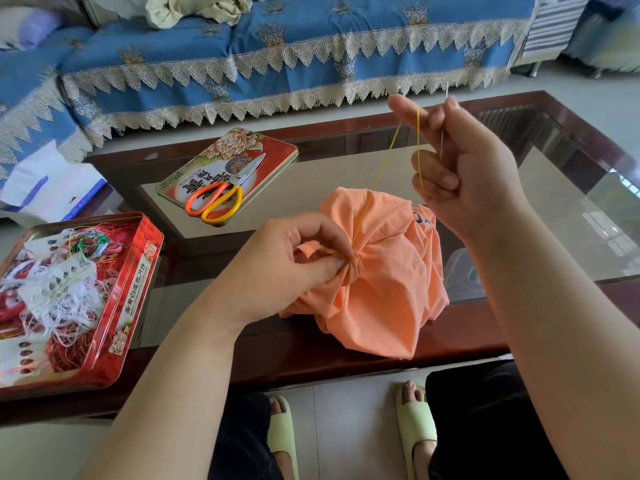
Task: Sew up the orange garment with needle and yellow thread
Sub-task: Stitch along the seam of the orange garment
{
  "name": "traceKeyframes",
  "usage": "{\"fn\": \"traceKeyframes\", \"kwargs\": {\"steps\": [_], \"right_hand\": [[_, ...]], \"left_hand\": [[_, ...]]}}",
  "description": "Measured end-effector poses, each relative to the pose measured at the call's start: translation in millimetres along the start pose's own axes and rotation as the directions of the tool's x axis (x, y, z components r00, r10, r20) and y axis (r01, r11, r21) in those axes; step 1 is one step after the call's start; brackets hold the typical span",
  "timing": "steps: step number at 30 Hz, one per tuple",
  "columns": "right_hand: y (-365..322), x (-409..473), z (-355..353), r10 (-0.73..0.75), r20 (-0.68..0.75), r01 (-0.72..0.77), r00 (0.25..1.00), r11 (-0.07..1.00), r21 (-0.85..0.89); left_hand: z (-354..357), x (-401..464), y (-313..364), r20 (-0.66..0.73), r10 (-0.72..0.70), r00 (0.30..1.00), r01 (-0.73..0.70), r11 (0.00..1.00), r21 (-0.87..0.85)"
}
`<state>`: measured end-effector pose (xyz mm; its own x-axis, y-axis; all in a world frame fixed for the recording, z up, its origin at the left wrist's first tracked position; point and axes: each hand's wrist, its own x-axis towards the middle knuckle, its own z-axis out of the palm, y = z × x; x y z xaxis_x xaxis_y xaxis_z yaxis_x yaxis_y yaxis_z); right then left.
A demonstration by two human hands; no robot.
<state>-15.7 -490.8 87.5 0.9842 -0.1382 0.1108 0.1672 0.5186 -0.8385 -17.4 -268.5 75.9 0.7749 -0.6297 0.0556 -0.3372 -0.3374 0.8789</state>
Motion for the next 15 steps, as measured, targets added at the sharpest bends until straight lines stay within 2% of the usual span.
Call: {"fn": "traceKeyframes", "kwargs": {"steps": [8, 12, 15], "right_hand": [[-2, -4, 5, -0.168, -0.064, 0.163, 0.984, 0.984, -0.073], [-5, -8, 11, -0.280, -0.069, 0.253, 0.958, 0.932, -0.259], [-2, -11, 18, -0.283, -0.044, 0.239, 0.958, 0.875, -0.421]], "left_hand": [[4, 0, -1, -0.020, -0.004, 1.000, 0.005, 0.999, 0.049], [3, 1, -5, -0.040, -0.044, 0.998, 0.047, 0.997, 0.068], [3, 2, -6, -0.062, -0.059, 0.996, 0.059, 0.998, 0.000]]}}
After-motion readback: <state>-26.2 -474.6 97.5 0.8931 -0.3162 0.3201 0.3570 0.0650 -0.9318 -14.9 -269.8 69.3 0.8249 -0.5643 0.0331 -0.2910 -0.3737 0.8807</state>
